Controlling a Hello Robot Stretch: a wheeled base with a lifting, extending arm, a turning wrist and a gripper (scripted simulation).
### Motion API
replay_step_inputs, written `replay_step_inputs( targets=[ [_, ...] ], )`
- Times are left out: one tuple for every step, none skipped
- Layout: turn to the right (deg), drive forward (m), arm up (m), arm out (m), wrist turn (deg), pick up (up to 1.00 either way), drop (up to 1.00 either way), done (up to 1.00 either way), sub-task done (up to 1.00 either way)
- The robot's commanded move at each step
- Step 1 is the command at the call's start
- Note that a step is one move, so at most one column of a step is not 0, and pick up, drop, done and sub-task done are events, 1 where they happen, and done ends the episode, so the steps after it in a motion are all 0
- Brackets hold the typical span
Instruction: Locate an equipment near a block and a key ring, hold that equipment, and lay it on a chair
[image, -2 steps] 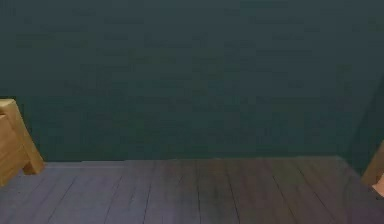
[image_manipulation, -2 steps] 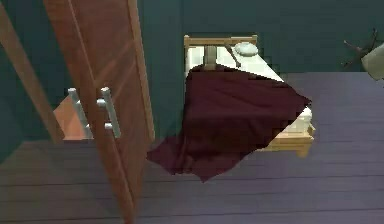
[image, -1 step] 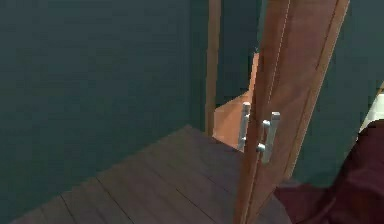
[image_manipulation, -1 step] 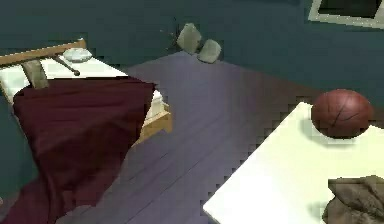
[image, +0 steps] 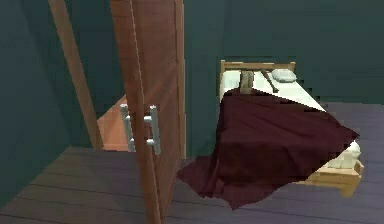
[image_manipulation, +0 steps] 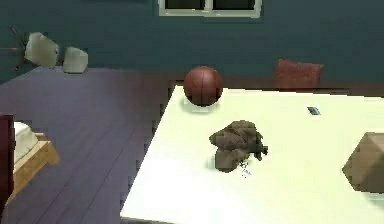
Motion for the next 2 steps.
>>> replay_step_inputs(
  targets=[
    [36.0,0.0,0.0,0.0,0.0,0.0,0.0,0.0,0.0],
    [0.0,0.35,0.0,0.0,0.0,0.0,0.0,0.0,0.0]
  ],
)
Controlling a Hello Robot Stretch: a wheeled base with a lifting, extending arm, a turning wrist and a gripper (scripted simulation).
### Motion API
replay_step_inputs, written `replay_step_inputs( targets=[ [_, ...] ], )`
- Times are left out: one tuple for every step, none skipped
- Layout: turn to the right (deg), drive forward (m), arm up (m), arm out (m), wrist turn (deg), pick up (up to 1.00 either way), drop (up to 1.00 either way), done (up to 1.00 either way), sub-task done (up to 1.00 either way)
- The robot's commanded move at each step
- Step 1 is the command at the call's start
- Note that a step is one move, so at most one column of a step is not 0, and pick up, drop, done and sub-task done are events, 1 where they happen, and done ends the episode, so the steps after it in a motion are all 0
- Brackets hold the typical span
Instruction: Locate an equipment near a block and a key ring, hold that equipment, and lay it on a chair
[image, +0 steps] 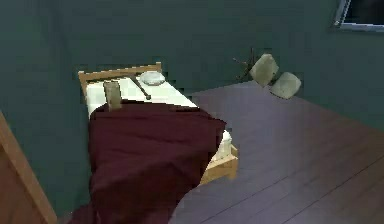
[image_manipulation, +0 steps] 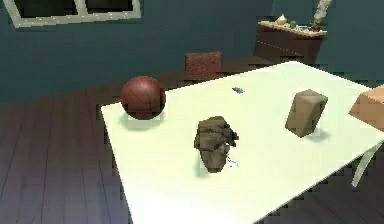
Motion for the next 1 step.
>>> replay_step_inputs(
  targets=[
    [15.0,0.0,0.0,0.0,0.0,0.0,0.0,0.0,0.0]
  ],
)
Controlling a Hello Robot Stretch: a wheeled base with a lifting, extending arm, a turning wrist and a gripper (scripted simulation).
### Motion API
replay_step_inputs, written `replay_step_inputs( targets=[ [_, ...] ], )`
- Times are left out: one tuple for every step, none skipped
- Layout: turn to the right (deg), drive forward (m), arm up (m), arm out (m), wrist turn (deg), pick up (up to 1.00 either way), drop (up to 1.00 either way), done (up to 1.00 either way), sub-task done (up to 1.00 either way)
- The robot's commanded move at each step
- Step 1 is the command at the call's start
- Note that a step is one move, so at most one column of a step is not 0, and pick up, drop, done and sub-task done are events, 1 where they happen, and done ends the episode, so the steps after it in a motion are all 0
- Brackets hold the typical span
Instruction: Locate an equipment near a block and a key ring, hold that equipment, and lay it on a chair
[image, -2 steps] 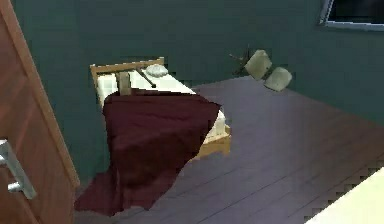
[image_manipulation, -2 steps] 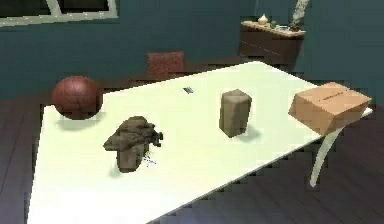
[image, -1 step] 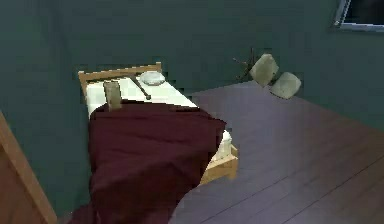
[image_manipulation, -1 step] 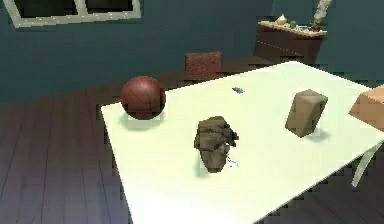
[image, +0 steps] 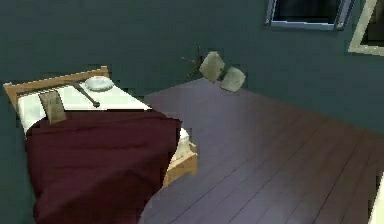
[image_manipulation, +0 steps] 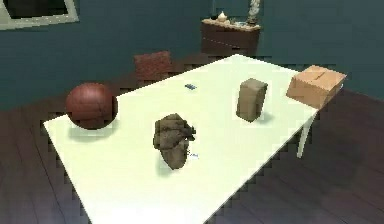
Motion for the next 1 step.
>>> replay_step_inputs(
  targets=[
    [3.0,0.0,0.0,0.0,0.0,0.0,0.0,0.0,0.0]
  ],
)
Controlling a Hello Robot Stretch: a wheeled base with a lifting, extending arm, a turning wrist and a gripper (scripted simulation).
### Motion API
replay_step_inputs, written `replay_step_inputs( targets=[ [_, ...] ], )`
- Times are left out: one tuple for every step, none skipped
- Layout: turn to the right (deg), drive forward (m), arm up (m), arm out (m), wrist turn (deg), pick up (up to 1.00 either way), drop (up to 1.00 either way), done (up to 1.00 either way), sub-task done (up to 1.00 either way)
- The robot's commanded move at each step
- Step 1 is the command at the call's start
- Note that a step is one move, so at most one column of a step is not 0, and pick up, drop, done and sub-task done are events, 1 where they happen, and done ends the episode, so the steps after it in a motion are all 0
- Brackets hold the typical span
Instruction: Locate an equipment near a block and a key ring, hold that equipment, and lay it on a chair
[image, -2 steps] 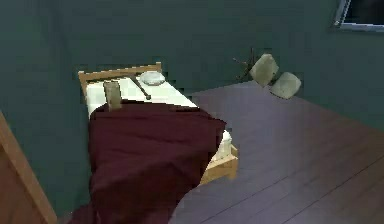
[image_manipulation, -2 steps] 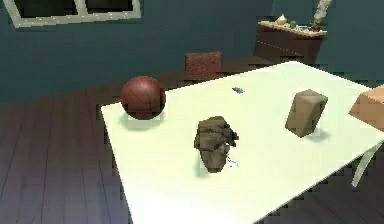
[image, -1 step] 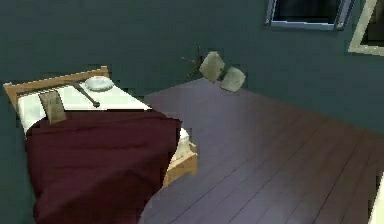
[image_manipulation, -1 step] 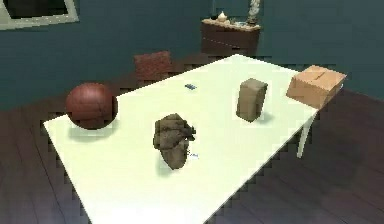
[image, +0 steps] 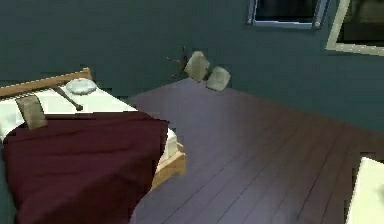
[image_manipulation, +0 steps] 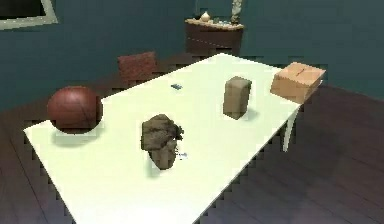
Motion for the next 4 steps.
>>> replay_step_inputs(
  targets=[
    [0.0,0.2,0.0,0.0,0.0,0.0,0.0,0.0,0.0],
    [42.0,0.0,0.0,0.0,0.0,0.0,0.0,0.0,0.0],
    [0.0,1.0,0.0,0.0,0.0,0.0,0.0,0.0,0.0],
    [6.0,0.0,0.0,0.0,0.0,0.0,0.0,0.0,0.0]
  ],
)
